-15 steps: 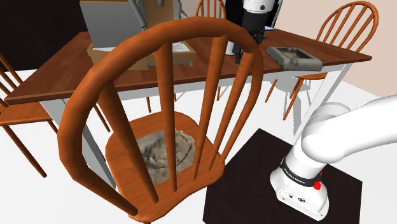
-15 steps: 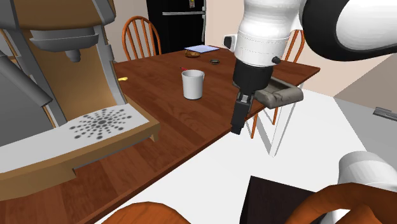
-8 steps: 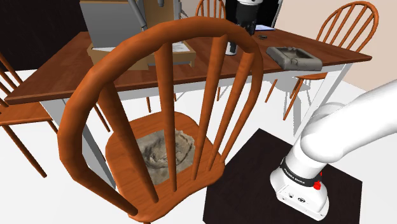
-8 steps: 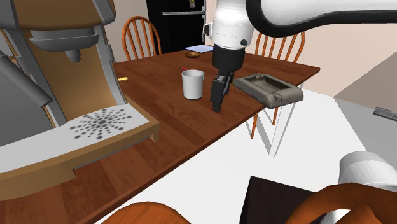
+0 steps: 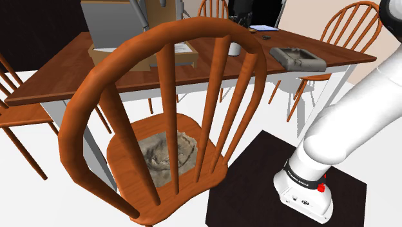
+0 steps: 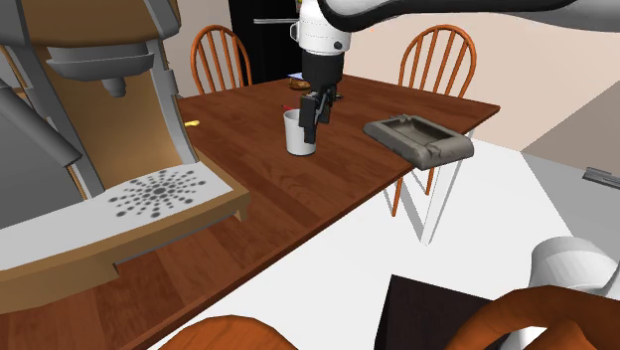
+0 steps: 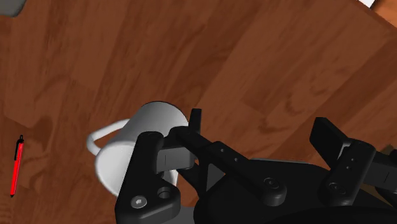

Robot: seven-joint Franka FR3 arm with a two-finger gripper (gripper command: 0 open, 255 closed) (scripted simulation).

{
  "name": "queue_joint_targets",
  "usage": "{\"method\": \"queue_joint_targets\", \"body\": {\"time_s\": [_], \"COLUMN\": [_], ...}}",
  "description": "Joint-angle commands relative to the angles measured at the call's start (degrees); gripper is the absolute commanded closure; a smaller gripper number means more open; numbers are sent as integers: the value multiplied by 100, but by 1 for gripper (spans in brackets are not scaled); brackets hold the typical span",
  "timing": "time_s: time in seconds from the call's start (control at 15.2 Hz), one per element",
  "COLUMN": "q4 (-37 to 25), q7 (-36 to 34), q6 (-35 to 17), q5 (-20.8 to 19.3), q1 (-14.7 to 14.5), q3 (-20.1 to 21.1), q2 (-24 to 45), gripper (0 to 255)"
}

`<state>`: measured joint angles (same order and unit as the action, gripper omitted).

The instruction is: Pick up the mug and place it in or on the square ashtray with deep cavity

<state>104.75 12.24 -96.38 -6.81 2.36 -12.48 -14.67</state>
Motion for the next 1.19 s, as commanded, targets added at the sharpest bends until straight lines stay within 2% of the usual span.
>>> {"method": "queue_joint_targets", "body": {"time_s": [0.0,0.4,0.46,0.92,1.12], "q4": [-502,-2366,-2424,-1692,-1692], "q7": [229,929,946,921,921], "q6": [47,448,465,-161,-161], "q5": [101,605,621,584,584], "q1": [36,295,312,302,302], "q3": [-146,-517,-519,-509,-509], "q2": [451,1958,2002,1891,1891], "gripper": [0,0,0,0,0]}}
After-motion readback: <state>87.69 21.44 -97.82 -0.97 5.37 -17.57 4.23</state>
